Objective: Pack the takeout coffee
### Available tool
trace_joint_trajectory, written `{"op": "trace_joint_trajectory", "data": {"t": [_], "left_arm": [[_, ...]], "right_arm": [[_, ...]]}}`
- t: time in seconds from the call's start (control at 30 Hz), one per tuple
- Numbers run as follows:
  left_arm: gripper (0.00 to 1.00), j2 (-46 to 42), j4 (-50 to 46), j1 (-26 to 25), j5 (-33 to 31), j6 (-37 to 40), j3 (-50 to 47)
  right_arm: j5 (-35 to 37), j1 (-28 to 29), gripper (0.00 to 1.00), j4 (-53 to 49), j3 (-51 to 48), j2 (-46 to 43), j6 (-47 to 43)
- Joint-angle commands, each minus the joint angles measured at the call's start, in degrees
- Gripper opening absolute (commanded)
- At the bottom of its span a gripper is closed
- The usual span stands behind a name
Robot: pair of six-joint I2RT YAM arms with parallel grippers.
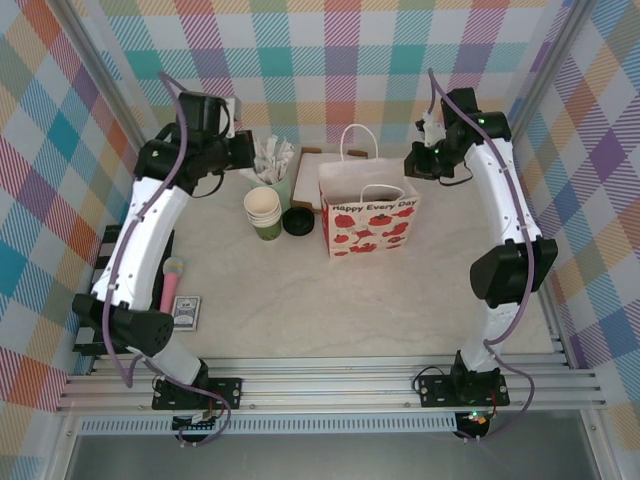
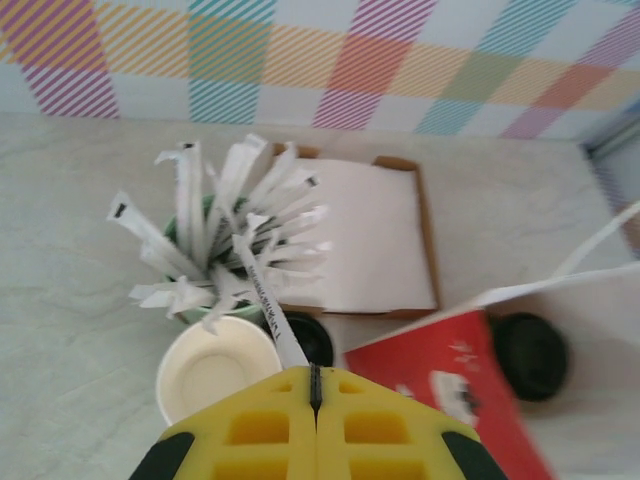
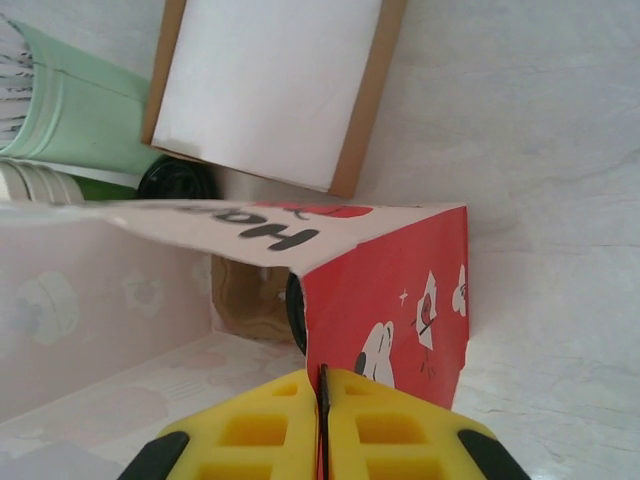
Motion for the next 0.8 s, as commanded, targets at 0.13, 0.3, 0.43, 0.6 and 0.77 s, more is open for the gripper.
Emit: {"op": "trace_joint_trajectory", "data": {"t": [0.13,0.3,0.43,0.6,0.77], "left_arm": [[0.0,-9.21,-1.64,-0.04,11.61,-2.31,1.3],[0.0,-11.44,-0.23,-0.02,20.8,-3.34,1.32],[0.0,-10.41,-0.41,-0.1,24.86,-3.19,1.07],[0.0,-6.62,-3.56,-0.36,26.68,-2.28,2.85],[0.0,-0.96,-13.47,-3.3,20.53,3.05,9.6]], "right_arm": [[-2.61,3.47,0.11,-1.9,-0.25,-2.83,3.78],[-1.44,4.52,0.12,-2.87,0.44,-2.91,3.45],[-0.87,4.7,0.12,-3.31,0.46,-3.12,3.34],[-0.38,5.05,0.12,-3.4,-0.17,-3.63,3.02],[-0.25,5.3,0.12,-3.4,-0.08,-3.74,2.74]]}}
